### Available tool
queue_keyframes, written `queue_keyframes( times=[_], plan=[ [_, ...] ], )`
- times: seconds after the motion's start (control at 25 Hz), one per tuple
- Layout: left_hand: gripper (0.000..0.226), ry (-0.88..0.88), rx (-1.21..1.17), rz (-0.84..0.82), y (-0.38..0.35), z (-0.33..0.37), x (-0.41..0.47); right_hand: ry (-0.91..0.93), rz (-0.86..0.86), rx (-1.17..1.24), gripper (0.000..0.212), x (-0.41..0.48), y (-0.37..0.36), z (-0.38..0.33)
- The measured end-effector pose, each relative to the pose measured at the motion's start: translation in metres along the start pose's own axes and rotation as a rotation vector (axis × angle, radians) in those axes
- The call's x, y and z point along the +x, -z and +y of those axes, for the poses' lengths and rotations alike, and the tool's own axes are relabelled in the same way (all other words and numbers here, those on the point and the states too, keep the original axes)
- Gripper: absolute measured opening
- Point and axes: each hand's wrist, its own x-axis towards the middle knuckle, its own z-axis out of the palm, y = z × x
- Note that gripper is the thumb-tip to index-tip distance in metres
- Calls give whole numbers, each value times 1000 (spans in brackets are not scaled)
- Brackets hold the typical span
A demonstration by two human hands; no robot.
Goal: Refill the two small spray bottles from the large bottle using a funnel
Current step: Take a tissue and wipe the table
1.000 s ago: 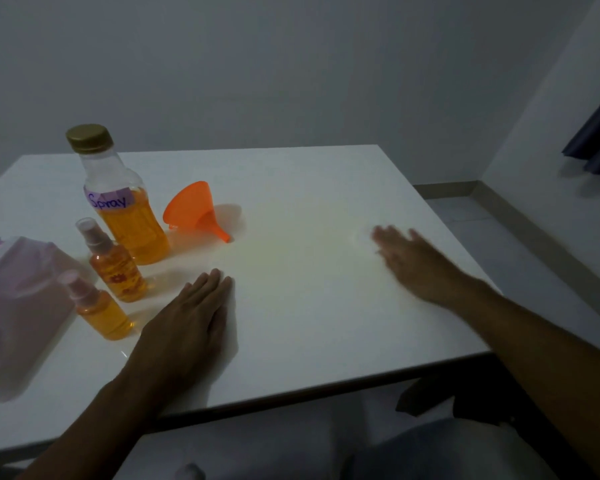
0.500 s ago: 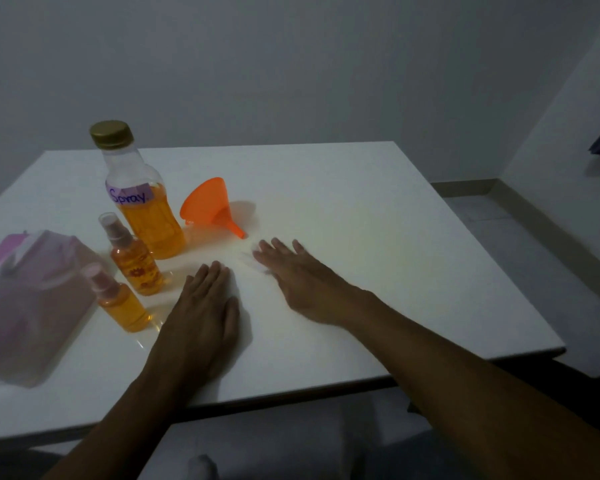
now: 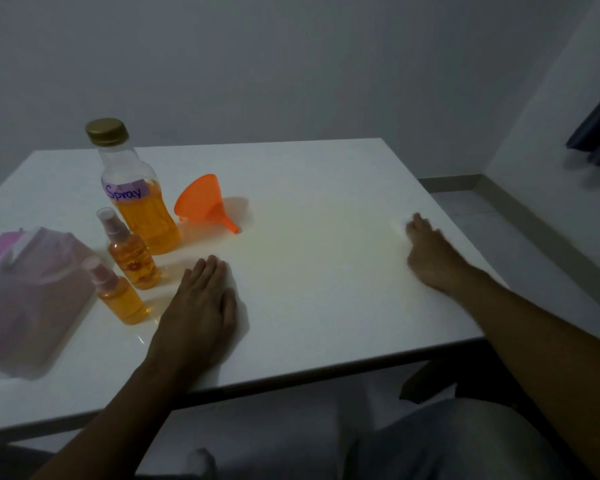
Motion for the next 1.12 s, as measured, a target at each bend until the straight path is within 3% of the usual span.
queue_keyframes(
  times=[0.08,0.2,0.32,0.44,0.6,0.76,0.96,1.12],
  plan=[
    [64,-1,-4,2,2,1,0,122,-29,71,71,-12,-20,-61],
    [65,1,-20,-15,5,0,1,573,-124,121,76,-67,-47,-144],
    [65,-31,1,-24,6,-4,0,808,-168,99,84,-103,-44,-141],
    [60,-60,14,3,6,-5,-4,702,-137,45,93,-84,-31,-68],
    [62,-51,35,9,3,-2,-4,169,-41,16,80,-46,-2,42],
    [65,-12,20,11,1,3,-3,-115,21,-33,69,-3,0,27],
    [70,10,5,14,3,4,0,38,-55,11,69,39,-15,-86],
    [72,9,13,3,5,1,0,523,-189,-8,78,-21,-44,-176]
  ],
)
